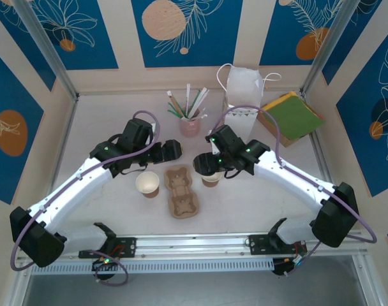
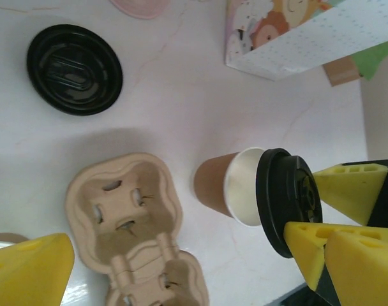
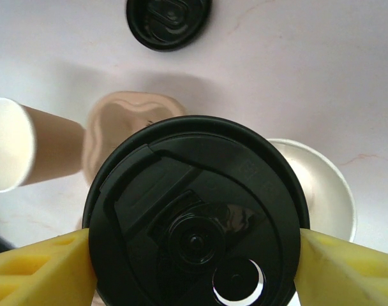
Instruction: Pack the takeout coffee
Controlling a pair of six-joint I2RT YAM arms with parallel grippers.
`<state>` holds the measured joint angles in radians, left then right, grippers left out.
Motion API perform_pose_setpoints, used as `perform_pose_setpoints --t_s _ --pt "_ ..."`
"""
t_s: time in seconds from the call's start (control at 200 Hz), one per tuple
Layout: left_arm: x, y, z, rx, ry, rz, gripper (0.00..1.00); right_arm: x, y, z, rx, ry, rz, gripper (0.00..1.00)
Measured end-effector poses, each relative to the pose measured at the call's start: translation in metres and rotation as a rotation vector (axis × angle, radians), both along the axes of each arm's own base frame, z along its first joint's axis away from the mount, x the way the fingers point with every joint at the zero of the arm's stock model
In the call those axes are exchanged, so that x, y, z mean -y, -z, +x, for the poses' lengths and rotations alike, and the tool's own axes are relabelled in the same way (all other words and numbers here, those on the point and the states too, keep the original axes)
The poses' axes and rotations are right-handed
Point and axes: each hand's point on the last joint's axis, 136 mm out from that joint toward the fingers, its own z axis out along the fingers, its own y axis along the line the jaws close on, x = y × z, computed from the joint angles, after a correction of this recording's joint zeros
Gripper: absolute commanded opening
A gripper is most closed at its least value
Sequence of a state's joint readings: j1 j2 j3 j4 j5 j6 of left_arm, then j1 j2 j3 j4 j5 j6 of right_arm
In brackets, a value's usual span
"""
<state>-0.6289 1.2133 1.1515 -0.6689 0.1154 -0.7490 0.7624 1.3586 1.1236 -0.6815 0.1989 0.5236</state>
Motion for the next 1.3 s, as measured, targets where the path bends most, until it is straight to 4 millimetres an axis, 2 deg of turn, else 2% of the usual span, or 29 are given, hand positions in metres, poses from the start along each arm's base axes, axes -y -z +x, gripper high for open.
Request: perform_pose_setpoints --t_s 0.255,0.655,1.3 --pt "-0.011 0.006 0.0 -0.006 -0.032 0.052 1.0 -0.001 0.024 0.003 0.055 -0.026 -0.153 0.76" --pt "-0.017 0.004 -0.001 0.006 -0.045 0.072 1.0 0.013 0.039 0.004 0.104 -0.011 -0.268 0.76" --pt "-0.017 0.004 -0.001 0.011 -0.038 0.077 1.0 0.021 0.05 0.002 0.097 0.006 -0.299 0.77"
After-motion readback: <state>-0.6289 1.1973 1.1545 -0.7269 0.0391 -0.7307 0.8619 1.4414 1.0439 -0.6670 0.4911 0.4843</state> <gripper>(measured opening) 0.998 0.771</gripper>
